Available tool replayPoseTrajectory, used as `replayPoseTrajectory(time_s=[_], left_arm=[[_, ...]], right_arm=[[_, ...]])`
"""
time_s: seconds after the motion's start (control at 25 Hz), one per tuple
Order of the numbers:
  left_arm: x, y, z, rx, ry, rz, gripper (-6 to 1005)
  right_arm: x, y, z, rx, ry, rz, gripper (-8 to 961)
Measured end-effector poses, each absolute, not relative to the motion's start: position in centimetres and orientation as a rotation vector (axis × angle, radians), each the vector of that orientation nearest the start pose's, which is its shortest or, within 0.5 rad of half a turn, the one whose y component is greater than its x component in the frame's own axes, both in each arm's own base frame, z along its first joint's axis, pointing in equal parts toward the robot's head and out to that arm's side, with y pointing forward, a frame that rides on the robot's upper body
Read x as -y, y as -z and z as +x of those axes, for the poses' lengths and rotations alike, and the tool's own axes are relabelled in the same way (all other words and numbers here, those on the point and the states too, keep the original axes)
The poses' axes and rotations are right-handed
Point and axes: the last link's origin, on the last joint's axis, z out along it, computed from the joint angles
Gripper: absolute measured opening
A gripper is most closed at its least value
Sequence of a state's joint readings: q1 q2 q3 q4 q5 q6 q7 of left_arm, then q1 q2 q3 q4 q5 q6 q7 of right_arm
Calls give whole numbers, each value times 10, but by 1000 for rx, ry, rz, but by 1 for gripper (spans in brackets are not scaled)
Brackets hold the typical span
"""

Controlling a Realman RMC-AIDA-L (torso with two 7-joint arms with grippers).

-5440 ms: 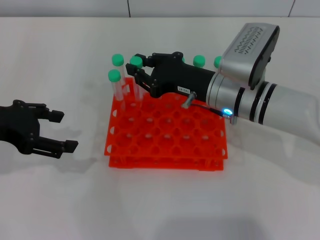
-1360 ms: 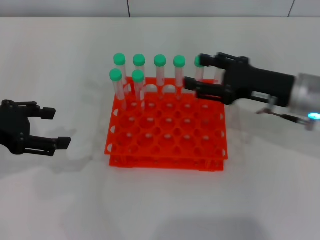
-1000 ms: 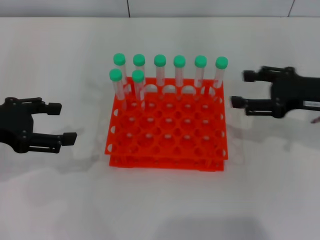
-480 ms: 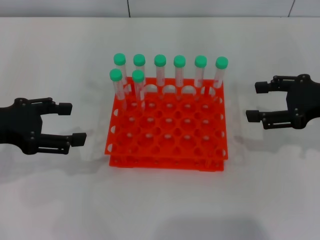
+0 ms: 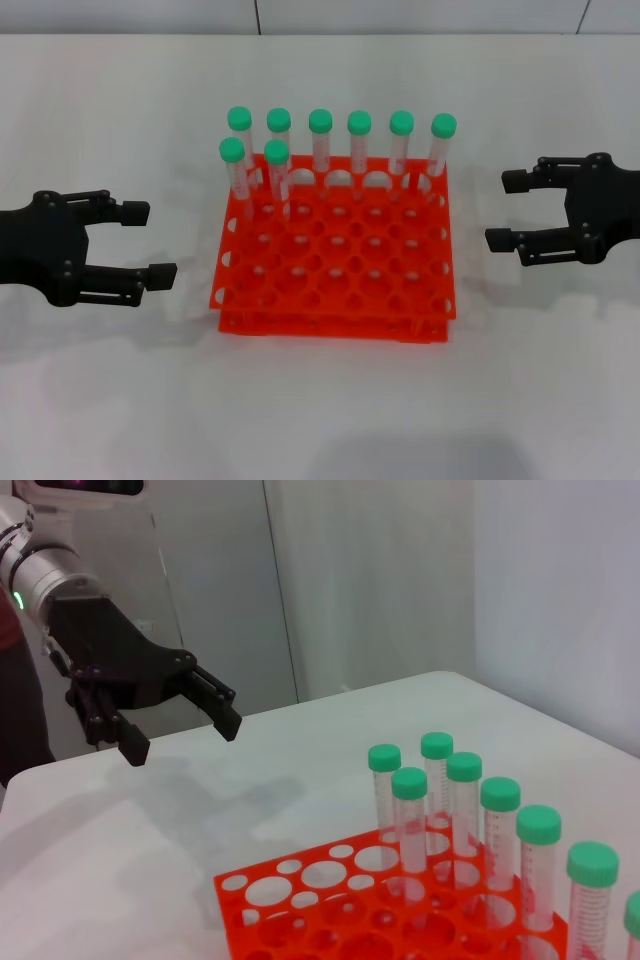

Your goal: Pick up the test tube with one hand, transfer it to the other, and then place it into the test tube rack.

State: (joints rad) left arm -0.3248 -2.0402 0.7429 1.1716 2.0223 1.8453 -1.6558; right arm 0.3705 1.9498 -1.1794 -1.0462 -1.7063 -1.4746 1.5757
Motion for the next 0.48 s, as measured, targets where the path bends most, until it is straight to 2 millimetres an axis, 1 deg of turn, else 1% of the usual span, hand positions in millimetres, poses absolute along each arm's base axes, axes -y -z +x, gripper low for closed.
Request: replayPoseTrajectory(time_s=[0.48], left_arm=[[-283, -82, -267, 612, 470, -2804, 888]], right_arm=[[-331, -40, 230, -381, -523, -2803, 783]])
